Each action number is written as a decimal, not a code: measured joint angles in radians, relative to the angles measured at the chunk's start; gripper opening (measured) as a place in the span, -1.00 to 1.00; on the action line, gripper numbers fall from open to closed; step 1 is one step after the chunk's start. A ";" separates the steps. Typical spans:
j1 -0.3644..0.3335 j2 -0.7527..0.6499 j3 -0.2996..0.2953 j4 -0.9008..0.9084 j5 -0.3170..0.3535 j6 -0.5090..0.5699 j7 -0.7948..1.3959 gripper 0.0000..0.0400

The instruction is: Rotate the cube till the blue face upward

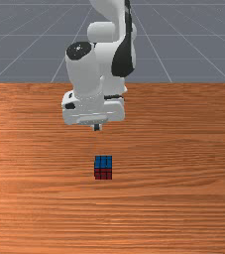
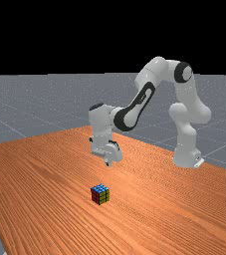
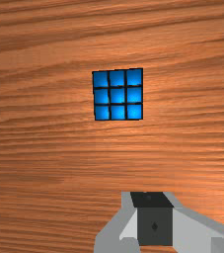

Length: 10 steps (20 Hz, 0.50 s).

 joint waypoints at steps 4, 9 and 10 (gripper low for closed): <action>-0.003 0.078 0.001 0.112 0.010 0.000 0.034 -1.00; -0.008 0.168 0.005 0.238 0.016 -0.003 0.055 -1.00; -0.009 0.189 0.006 0.250 0.017 -0.003 0.060 -1.00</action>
